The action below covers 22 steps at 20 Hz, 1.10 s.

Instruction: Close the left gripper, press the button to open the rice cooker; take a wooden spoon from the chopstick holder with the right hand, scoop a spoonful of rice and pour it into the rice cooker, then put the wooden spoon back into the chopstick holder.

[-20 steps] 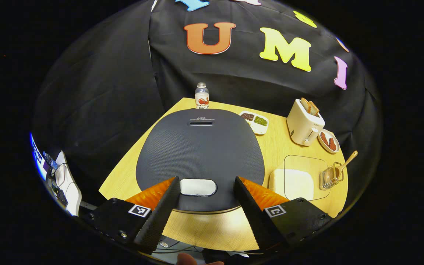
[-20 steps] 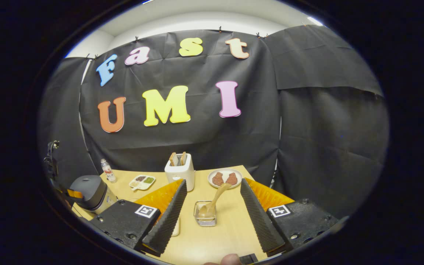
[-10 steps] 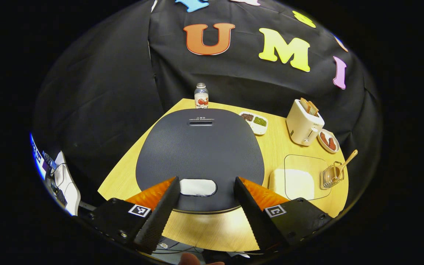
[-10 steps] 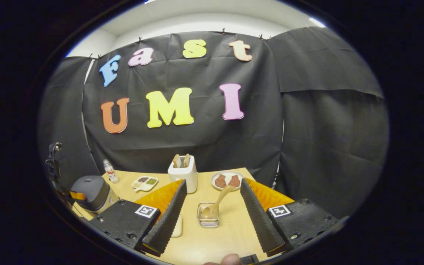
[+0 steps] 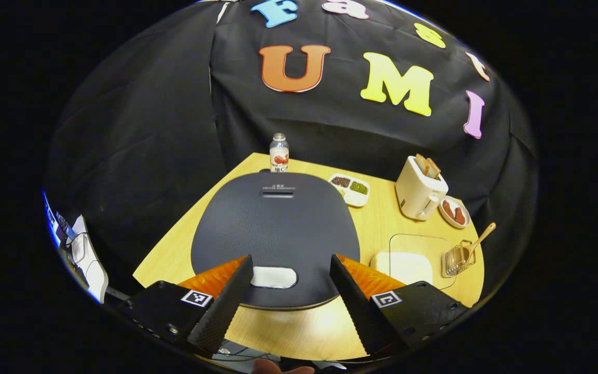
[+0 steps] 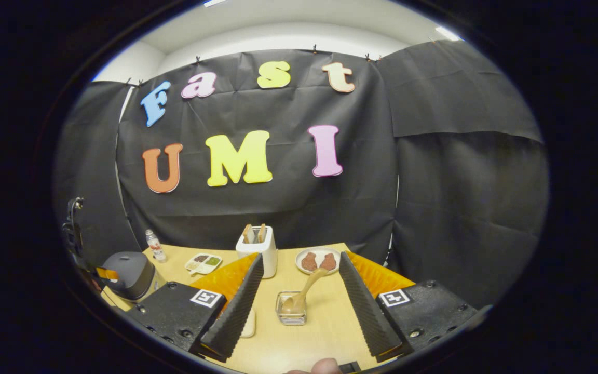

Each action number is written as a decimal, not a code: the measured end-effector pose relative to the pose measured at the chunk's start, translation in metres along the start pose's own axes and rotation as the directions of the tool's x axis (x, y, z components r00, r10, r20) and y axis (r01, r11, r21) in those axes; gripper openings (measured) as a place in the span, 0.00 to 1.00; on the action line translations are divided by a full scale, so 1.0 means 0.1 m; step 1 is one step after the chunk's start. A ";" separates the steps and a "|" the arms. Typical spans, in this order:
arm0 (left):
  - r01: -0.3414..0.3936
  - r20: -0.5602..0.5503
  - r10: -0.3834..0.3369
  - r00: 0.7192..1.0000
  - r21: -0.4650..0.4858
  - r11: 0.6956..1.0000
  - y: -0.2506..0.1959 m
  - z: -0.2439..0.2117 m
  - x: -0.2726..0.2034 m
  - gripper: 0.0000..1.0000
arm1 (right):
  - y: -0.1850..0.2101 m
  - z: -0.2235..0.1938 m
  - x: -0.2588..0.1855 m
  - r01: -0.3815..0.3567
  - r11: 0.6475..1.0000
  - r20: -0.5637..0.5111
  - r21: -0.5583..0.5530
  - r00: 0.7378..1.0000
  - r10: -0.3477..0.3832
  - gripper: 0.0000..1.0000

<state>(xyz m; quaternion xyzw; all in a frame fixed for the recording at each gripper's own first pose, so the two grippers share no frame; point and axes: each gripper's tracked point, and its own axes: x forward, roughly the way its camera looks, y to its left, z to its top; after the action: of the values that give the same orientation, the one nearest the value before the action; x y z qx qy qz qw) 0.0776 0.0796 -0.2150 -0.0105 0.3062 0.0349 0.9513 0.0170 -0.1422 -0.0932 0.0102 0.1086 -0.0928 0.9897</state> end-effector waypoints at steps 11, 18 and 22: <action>0.069 0.407 -0.108 0.907 0.107 0.992 -0.58 1.32 -0.89 0.95 | 0.24 0.49 -0.07 -0.042 0.999 0.091 -0.031 0.995 0.045 0.95; 0.119 0.496 -0.184 0.849 0.160 0.980 -1.01 1.30 -1.16 0.95 | 0.41 0.65 -0.24 -0.034 0.998 0.146 -0.051 0.989 0.041 0.95; 0.104 0.547 -0.218 0.808 0.232 0.967 -1.19 1.24 -1.33 0.95 | 0.61 0.57 -0.33 -0.048 0.998 0.135 -0.042 0.989 0.054 0.95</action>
<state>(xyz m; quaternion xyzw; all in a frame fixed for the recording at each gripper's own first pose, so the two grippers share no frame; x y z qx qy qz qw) 0.0508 -0.0423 -0.0366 0.0652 0.0091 -0.0742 0.9951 0.0087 -0.0787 -0.0300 -0.0126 0.0422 -0.0659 0.9969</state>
